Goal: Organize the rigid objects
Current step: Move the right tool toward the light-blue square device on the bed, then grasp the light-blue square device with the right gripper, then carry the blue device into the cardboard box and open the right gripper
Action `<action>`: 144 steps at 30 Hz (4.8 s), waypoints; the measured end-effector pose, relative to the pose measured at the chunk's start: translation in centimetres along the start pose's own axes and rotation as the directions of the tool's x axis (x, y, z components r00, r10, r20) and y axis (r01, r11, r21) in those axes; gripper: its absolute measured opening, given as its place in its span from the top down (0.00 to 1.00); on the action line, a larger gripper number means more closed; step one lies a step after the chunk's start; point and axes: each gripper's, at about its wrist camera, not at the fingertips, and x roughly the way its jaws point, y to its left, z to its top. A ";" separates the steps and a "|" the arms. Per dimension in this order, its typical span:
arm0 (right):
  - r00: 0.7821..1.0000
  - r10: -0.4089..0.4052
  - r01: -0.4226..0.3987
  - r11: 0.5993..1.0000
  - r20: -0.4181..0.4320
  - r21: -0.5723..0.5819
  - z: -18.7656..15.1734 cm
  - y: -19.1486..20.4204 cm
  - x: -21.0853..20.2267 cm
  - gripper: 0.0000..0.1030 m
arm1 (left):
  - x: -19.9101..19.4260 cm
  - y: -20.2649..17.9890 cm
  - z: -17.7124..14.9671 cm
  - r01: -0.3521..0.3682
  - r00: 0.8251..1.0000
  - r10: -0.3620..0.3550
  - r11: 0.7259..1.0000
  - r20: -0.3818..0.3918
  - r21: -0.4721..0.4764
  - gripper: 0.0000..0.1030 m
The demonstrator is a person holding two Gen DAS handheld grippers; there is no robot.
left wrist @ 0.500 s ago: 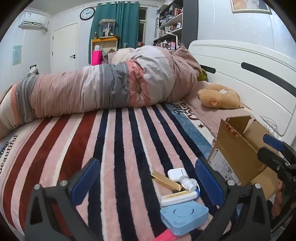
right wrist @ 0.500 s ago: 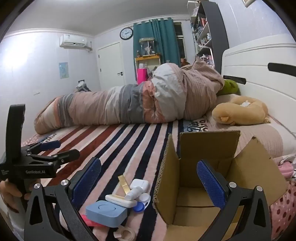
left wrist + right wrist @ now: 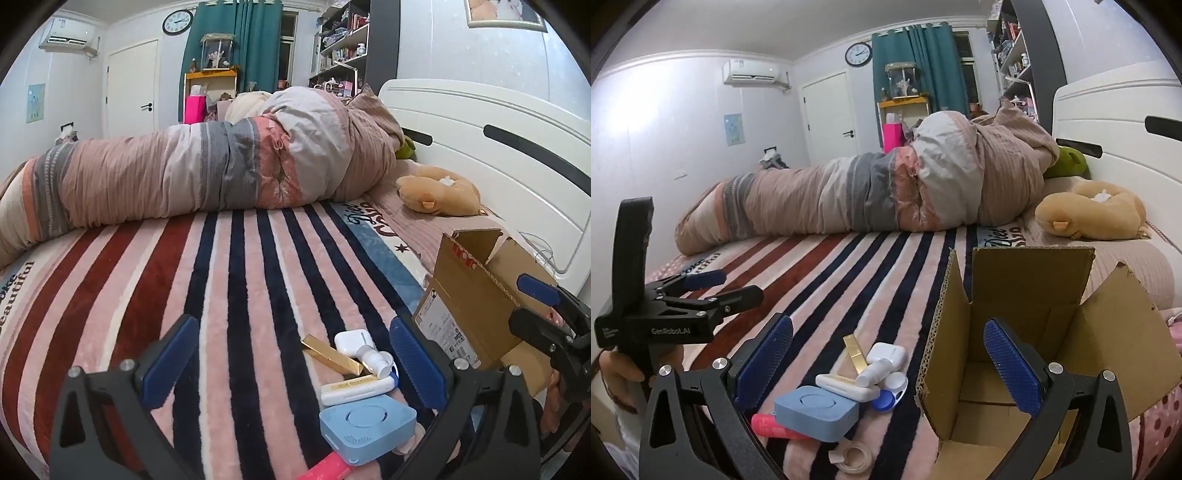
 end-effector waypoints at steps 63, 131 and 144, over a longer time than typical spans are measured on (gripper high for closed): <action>0.999 0.003 -0.004 1.000 -0.044 -0.009 -0.4 0.4 0.6 0.00 | -1.1 -0.1 -0.8 -0.034 0.999 0.034 0.999 0.021 0.015 0.00; 0.775 0.072 -0.235 0.955 -0.628 -0.181 -3.7 15.3 22.2 0.23 | 6.7 18.1 -6.4 0.101 0.991 -0.115 0.979 -0.071 -0.177 0.00; 0.666 0.028 -0.243 0.953 -0.746 -0.181 -6.8 13.6 21.7 0.19 | 8.0 17.4 -6.7 0.131 0.983 -0.150 0.978 -0.108 -0.165 0.00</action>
